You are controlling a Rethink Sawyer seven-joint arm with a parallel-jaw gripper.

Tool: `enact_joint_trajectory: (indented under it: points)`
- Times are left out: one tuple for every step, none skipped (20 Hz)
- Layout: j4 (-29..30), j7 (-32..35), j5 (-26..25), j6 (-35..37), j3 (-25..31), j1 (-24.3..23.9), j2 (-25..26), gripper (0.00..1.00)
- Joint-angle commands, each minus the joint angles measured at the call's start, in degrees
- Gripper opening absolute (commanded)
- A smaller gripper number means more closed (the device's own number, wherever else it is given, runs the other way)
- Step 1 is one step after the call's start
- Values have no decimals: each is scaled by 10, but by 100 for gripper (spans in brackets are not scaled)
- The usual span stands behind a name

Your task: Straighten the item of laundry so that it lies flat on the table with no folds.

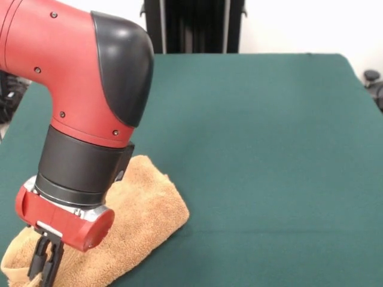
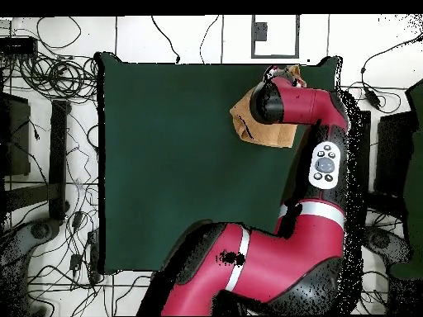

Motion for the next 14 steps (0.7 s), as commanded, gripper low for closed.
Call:
enact_joint_trajectory:
  points:
    - [131,195,79,81,6,22,15,0]
    - [133,198,90,92,5,23,15,0]
    - [134,196,97,95,3,23,16,0]
    - [135,194,106,100,4,22,16,0]
    - [136,190,113,100,3,22,17,0]
    - [138,184,120,102,5,20,18,0]
    - [139,180,125,101,5,19,18,0]
    - [142,177,132,100,5,19,19,0]
    - [142,175,138,101,4,19,19,0]
    - [144,175,145,102,3,19,20,0]
    - [145,175,149,102,2,19,20,0]
    - [147,176,155,104,0,20,20,0]
    - [147,175,159,105,-1,20,20,0]
    - [149,174,164,105,-1,21,21,0]
